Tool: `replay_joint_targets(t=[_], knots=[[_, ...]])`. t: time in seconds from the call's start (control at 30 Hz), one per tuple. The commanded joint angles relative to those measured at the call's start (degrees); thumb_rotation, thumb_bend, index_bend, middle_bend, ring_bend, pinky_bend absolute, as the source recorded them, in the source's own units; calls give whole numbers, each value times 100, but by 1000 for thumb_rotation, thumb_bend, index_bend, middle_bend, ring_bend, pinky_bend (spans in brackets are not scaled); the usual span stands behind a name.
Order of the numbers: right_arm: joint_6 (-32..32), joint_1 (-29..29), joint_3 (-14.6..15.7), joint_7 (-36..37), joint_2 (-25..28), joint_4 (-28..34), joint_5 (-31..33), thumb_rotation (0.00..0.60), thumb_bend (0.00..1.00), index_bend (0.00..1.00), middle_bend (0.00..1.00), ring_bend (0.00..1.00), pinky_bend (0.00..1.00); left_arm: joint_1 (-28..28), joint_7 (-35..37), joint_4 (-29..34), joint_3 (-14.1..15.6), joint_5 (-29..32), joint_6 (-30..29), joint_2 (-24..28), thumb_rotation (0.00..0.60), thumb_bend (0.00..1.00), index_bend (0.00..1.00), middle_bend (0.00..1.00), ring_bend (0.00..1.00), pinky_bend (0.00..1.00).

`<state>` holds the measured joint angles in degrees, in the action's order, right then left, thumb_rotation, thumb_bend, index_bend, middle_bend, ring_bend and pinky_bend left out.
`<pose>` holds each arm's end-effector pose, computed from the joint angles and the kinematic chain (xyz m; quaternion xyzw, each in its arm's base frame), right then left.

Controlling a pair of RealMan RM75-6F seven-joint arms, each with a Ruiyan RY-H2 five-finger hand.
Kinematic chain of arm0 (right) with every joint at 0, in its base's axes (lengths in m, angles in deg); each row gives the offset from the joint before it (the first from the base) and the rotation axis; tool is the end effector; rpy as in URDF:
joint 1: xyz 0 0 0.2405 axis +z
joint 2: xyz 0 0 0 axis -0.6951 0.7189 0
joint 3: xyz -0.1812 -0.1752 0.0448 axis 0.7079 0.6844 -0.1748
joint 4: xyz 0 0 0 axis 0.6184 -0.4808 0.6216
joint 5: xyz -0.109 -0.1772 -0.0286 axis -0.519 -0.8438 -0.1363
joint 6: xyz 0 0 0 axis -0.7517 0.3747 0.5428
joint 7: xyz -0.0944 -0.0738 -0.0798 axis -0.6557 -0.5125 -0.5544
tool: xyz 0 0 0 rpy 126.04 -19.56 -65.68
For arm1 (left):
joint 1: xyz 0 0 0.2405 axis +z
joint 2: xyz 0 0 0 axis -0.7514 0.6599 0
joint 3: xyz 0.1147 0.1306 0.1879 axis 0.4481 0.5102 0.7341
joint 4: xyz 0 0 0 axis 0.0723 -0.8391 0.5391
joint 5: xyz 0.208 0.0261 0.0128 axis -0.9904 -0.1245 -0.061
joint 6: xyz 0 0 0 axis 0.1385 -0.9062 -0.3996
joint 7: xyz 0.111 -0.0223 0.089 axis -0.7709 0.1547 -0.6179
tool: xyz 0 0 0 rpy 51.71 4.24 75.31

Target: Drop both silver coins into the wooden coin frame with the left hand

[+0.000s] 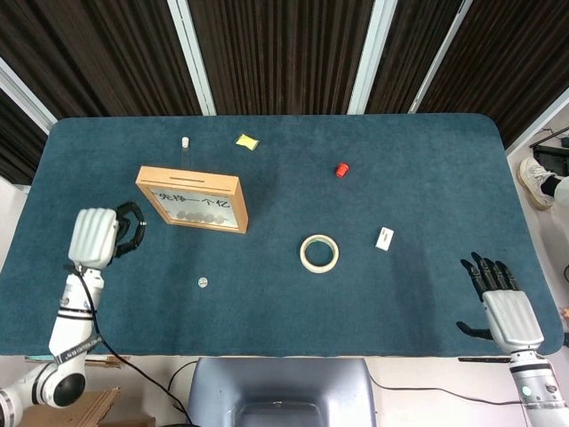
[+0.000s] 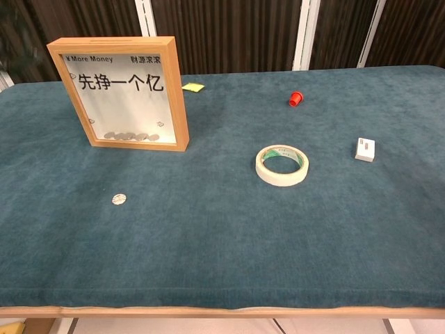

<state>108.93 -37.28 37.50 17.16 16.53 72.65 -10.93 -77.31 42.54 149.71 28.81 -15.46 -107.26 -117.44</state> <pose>-0.3105 -0.1840 0.1387 0.6399 -0.4025 0.3124 0.5752 -0.1773 0.3507 0.1315 -0.5866 -0.3401 -0.5074 0.5317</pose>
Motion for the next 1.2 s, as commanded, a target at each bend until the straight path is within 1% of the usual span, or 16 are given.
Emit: replay_joint_targets(t=[0.03, 0.1, 0.17, 0.27, 0.43, 0.67, 0.8, 1.0, 1.2], knots=[[-45, 27, -30, 48, 12, -2, 55, 600, 177, 0, 0, 0, 0, -477, -350, 290, -435, 433, 379, 342, 600, 492, 641, 1000, 1000, 1000], [-75, 44, -47, 74, 19, -7, 95, 600, 177, 0, 0, 0, 0, -700, -392, 281, -572, 632, 566, 417, 600, 493, 642, 1000, 1000, 1000], [-95, 53, -60, 86, 24, -8, 133, 600, 177, 0, 0, 0, 0, -889, -361, 225, -650, 808, 769, 450, 600, 497, 642, 1000, 1000, 1000], [-94, 53, -76, 112, 39, -3, 171, 600, 177, 0, 0, 0, 0, -1213, -376, -2, -673, 1050, 1101, 426, 600, 498, 641, 1000, 1000, 1000], [-99, 59, -95, 174, 67, -1, 210, 600, 177, 0, 0, 0, 0, -1704, -386, -510, -544, 1310, 1629, 282, 600, 498, 642, 1000, 1000, 1000], [-169, 94, -104, 135, 55, -22, 283, 600, 177, 0, 0, 0, 0, -2141, -245, -1159, -308, 1306, 1984, 51, 600, 500, 642, 1000, 1000, 1000], [-202, 113, -121, 97, 45, -26, 349, 600, 177, 0, 0, 0, 0, -2267, -95, -1419, -194, 1343, 2172, 7, 600, 500, 642, 1000, 1000, 1000], [-215, 126, -137, 77, 36, -29, 401, 600, 177, 0, 0, 0, 0, -2407, 71, -1786, -54, 1338, 2245, -119, 600, 493, 642, 1000, 1000, 1000], [-190, 120, -140, 102, 43, -24, 403, 600, 177, 0, 0, 0, 0, -2495, 143, -1949, 82, 1386, 2358, -127, 600, 493, 641, 1000, 1000, 1000]])
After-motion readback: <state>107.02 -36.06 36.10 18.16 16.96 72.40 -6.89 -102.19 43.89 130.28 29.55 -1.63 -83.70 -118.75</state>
